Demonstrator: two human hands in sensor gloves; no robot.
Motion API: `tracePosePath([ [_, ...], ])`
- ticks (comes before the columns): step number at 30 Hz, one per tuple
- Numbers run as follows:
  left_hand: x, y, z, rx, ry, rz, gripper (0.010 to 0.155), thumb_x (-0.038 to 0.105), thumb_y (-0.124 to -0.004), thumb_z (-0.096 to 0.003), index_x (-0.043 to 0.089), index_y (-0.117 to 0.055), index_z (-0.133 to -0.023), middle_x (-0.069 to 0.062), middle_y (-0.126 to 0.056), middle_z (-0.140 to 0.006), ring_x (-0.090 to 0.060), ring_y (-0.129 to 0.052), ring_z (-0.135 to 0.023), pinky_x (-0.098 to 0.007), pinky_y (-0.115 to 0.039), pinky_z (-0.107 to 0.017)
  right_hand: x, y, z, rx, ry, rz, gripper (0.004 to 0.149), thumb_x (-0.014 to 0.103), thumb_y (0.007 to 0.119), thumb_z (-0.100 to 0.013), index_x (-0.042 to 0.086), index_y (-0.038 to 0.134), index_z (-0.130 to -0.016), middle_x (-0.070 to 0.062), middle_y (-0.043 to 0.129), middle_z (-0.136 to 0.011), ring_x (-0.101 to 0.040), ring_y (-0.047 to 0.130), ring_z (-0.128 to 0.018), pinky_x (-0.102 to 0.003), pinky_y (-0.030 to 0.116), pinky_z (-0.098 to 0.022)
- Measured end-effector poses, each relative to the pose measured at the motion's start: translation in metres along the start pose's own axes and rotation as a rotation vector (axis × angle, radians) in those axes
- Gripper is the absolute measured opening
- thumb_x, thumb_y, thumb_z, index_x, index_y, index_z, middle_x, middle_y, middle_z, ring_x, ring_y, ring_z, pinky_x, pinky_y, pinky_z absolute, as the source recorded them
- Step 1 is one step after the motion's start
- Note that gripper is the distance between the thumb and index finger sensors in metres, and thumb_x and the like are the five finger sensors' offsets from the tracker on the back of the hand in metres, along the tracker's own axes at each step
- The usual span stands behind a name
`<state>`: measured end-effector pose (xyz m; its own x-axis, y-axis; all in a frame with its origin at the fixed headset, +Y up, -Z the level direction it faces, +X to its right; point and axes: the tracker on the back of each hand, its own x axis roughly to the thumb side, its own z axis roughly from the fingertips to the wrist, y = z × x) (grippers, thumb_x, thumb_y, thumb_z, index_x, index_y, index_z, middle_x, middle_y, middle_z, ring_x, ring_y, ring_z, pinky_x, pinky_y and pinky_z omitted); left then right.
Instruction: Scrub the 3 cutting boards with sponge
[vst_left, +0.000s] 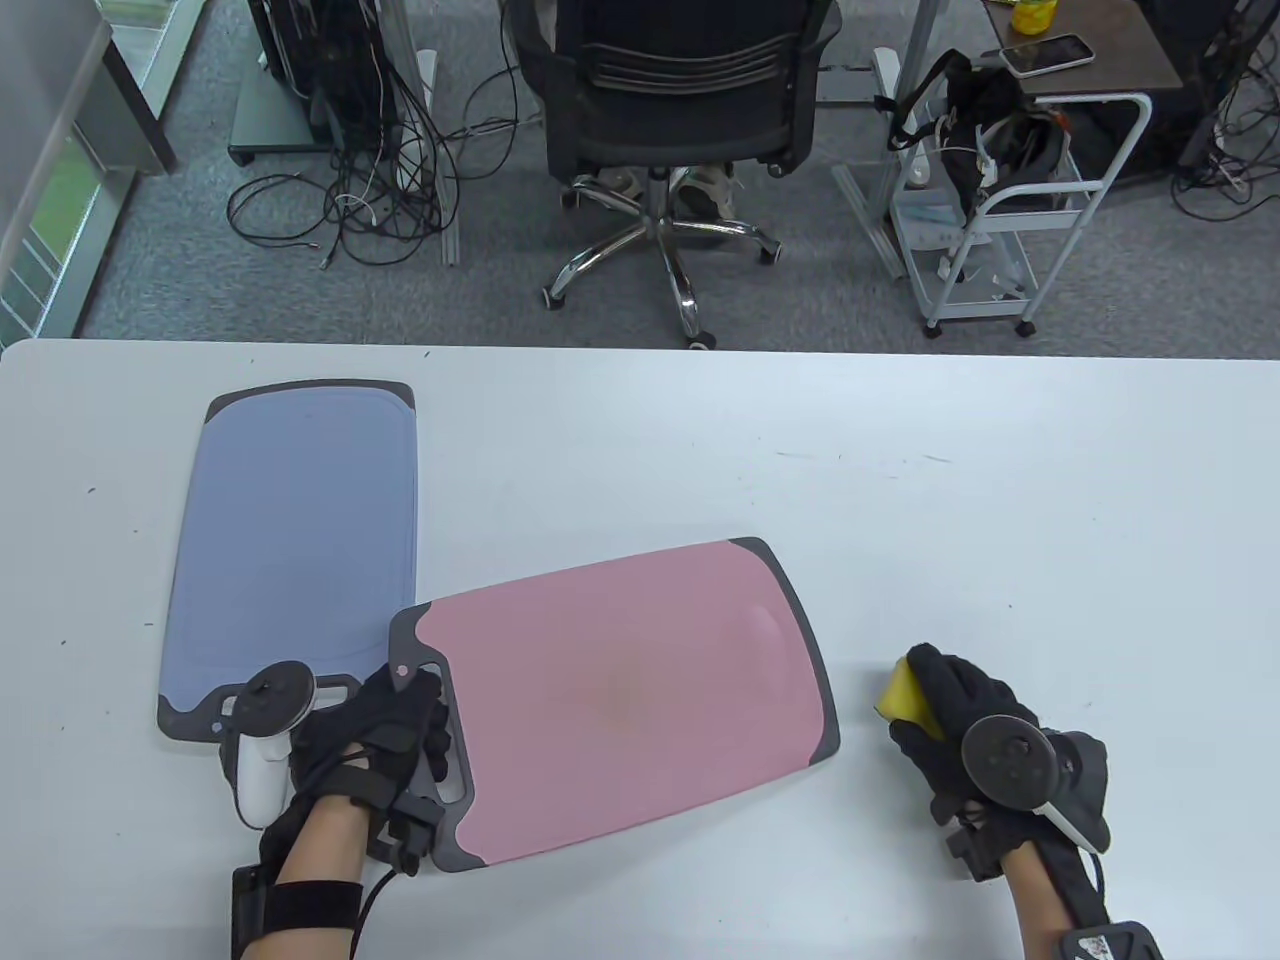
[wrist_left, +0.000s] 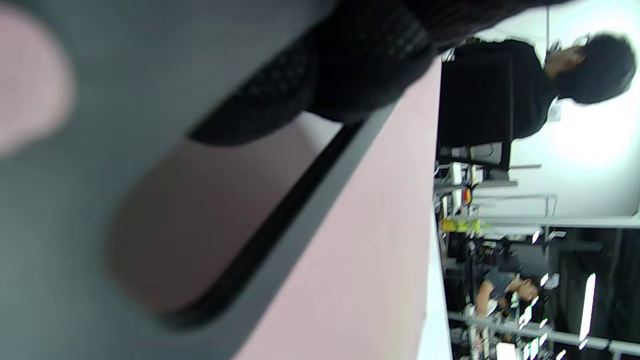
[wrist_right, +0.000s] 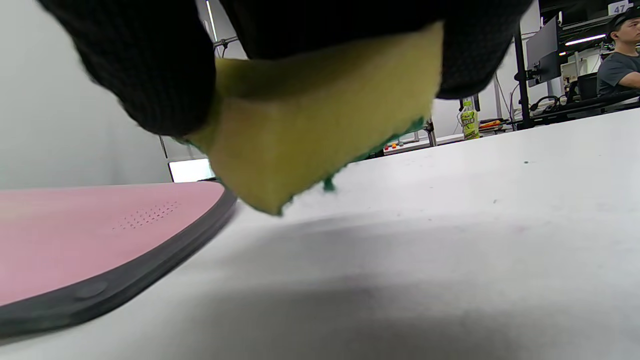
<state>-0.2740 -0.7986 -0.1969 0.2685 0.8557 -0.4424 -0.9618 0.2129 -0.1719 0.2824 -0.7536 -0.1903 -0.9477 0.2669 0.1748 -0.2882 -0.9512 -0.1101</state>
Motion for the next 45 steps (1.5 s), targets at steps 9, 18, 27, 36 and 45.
tracePosePath([
  [9,-0.005,-0.037,-0.028,-0.101,0.065,-0.164,0.053,0.05,-0.074,-0.0551,0.013,-0.068,-0.091,0.002,-0.095,-0.064,0.001,-0.107,-0.034,-0.024,-0.103,-0.025,0.041,0.017,-0.009,0.04,-0.1,-0.008,0.073,0.045,0.087,-0.041,0.017,0.063,-0.103,-0.012,0.071,-0.097,-0.03,0.082,-0.075,-0.051,0.073,-0.058],
  [18,-0.003,-0.045,-0.03,-0.075,0.057,-0.193,0.052,0.053,-0.072,-0.0569,0.014,-0.069,-0.091,0.005,-0.096,-0.064,0.003,-0.107,-0.033,-0.022,-0.102,-0.025,0.15,0.043,-0.071,0.139,-0.23,0.086,0.072,0.047,0.086,-0.042,0.017,0.063,-0.103,-0.012,0.072,-0.097,-0.029,0.083,-0.074,-0.051,0.073,-0.057],
  [27,-0.005,-0.046,-0.027,-0.088,0.066,-0.15,0.05,0.054,-0.067,-0.0607,0.015,-0.065,-0.092,0.008,-0.093,-0.067,0.005,-0.105,-0.035,-0.02,-0.101,-0.026,0.285,0.094,-0.114,0.233,-0.319,0.111,0.07,0.05,0.08,-0.045,0.015,0.065,-0.103,-0.014,0.073,-0.095,-0.028,0.085,-0.07,-0.048,0.076,-0.054],
  [36,-0.006,-0.046,-0.025,-0.071,0.075,-0.126,0.051,0.054,-0.065,-0.0607,0.016,-0.065,-0.093,0.009,-0.092,-0.068,0.006,-0.105,-0.036,-0.02,-0.101,-0.027,0.248,0.093,-0.12,0.247,-0.174,0.316,0.068,0.052,0.076,-0.045,0.018,0.065,-0.103,-0.013,0.076,-0.094,-0.027,0.088,-0.068,-0.047,0.077,-0.052],
  [45,-0.007,-0.046,-0.025,-0.067,0.073,-0.129,0.052,0.054,-0.065,-0.0604,0.015,-0.064,-0.094,0.009,-0.092,-0.069,0.005,-0.105,-0.036,-0.02,-0.101,-0.028,0.038,0.041,-0.082,0.23,0.512,0.406,0.068,0.055,0.072,-0.046,0.016,0.067,-0.103,-0.014,0.084,-0.086,-0.027,0.091,-0.062,-0.046,0.079,-0.048],
])
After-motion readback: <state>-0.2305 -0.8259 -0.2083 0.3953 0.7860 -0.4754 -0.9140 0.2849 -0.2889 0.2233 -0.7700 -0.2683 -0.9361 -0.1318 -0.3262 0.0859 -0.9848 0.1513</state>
